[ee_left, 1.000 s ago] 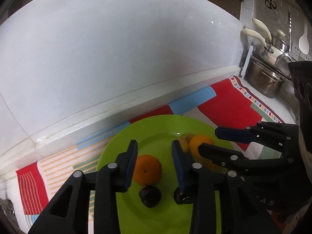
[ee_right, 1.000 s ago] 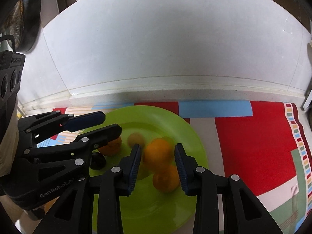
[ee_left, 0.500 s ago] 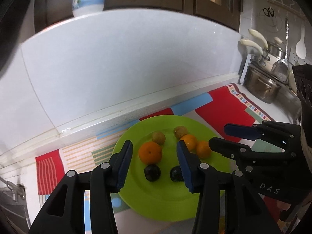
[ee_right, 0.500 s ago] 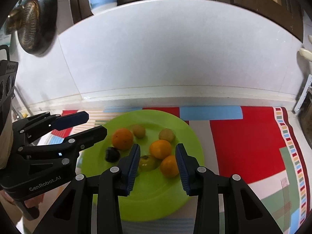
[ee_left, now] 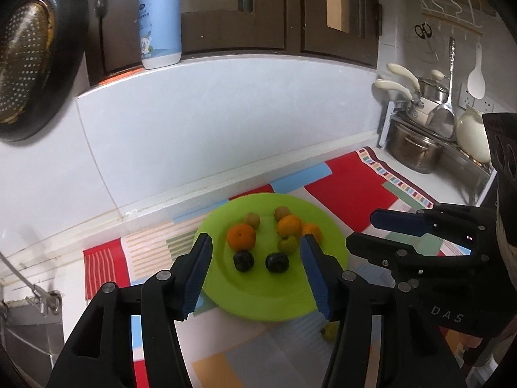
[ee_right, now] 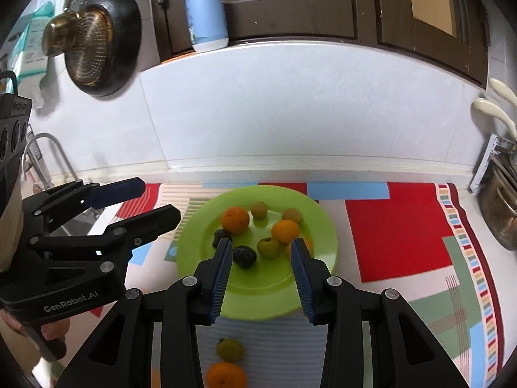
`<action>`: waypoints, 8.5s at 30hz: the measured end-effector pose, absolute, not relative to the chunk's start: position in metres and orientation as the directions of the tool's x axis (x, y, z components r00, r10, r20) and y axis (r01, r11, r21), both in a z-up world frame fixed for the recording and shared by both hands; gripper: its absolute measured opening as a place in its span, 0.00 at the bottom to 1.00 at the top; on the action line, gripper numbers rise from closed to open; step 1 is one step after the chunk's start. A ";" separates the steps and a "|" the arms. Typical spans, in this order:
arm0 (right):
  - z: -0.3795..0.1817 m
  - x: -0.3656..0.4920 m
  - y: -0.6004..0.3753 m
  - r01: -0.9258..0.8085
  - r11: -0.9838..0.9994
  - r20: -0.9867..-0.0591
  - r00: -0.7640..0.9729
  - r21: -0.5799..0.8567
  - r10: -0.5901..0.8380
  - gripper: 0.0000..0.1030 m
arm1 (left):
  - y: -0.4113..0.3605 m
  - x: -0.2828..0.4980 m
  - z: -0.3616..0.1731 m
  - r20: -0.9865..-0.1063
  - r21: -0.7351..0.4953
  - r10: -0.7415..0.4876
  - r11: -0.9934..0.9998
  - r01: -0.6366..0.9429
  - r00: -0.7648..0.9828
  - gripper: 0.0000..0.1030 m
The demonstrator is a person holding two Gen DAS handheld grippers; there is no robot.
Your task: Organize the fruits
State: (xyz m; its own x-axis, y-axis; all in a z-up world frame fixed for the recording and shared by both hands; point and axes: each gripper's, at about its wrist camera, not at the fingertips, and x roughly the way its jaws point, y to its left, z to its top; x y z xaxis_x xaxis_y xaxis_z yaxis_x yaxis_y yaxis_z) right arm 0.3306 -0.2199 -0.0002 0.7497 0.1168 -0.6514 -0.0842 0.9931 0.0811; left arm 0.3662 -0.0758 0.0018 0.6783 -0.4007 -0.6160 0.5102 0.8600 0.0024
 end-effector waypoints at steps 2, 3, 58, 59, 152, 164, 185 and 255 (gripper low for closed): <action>0.000 0.323 -0.218 -0.080 0.994 -0.654 0.748 0.080 0.112 0.37 | -0.073 0.357 0.002 -0.619 0.001 -0.400 0.860 0.510 0.676 0.56; 0.000 0.320 -0.217 -0.078 0.994 -0.656 0.747 0.080 0.111 0.37 | -0.072 0.354 0.001 -0.621 0.003 -0.398 0.860 0.510 0.675 0.56; -0.103 0.286 -0.194 -0.076 0.983 -0.860 0.478 0.164 0.181 0.41 | -0.064 0.308 -0.093 -0.803 0.010 -0.315 0.842 0.540 0.506 0.58; -0.103 0.286 -0.194 -0.077 0.984 -0.859 0.479 0.164 0.180 0.41 | -0.065 0.308 -0.094 -0.804 0.011 -0.315 0.841 0.542 0.504 0.58; -0.053 0.369 -0.231 -0.079 0.993 -0.762 0.636 0.088 0.118 0.40 | -0.097 0.396 -0.063 -0.709 -0.011 -0.355 0.869 0.494 0.609 0.32; -0.081 0.394 -0.232 -0.101 0.990 -0.793 0.594 0.094 0.136 0.40 | -0.104 0.416 -0.090 -0.754 -0.029 -0.345 0.868 0.497 0.559 0.32; -0.064 0.372 -0.235 -0.065 0.994 -0.753 0.648 0.091 0.112 0.53 | -0.084 0.388 -0.060 -0.720 0.001 -0.280 0.914 0.405 0.635 0.48; 0.049 0.029 -0.223 -0.084 0.995 -0.528 0.843 0.058 0.102 0.61 | -0.049 0.042 0.055 -0.461 0.035 -0.198 0.970 0.241 0.865 1.00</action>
